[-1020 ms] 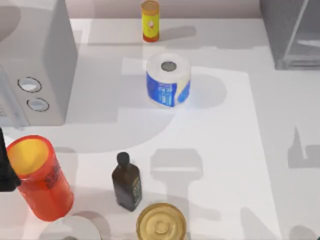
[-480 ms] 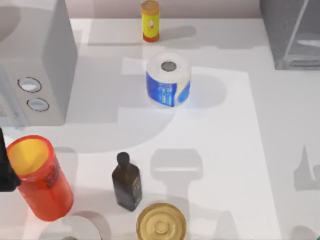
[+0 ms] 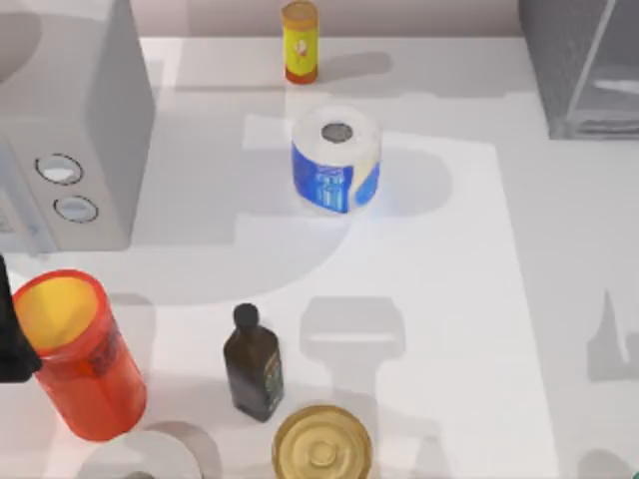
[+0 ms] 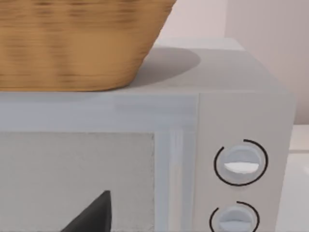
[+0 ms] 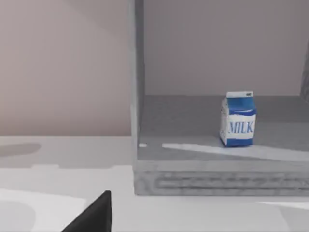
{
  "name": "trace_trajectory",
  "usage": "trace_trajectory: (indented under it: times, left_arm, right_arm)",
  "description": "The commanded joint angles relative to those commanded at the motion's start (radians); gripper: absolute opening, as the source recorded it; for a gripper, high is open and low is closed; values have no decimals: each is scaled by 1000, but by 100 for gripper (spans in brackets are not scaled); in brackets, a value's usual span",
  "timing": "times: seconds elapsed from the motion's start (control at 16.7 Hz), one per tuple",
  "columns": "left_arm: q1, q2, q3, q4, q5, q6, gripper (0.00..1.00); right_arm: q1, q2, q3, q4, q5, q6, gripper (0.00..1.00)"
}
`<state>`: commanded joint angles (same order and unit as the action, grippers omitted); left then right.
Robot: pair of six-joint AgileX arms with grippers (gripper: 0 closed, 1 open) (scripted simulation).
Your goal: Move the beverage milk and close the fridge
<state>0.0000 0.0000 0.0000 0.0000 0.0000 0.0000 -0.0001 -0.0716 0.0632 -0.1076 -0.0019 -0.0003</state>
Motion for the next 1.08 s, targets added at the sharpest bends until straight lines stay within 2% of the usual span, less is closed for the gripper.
trace_trajectory:
  times: [0.24, 0.78, 1.08]
  left_arm:
    - [0, 0, 0, 0, 0, 0, 100]
    - [0, 0, 0, 0, 0, 0, 100]
    - [0, 0, 0, 0, 0, 0, 100]
  right_arm:
    - [4, -153, 124, -277, -3, 0, 100]
    - [-1, -579, 474, -1110, 4, -7, 100]
    - [-2, -720, 591, -1344, 7, -11, 100]
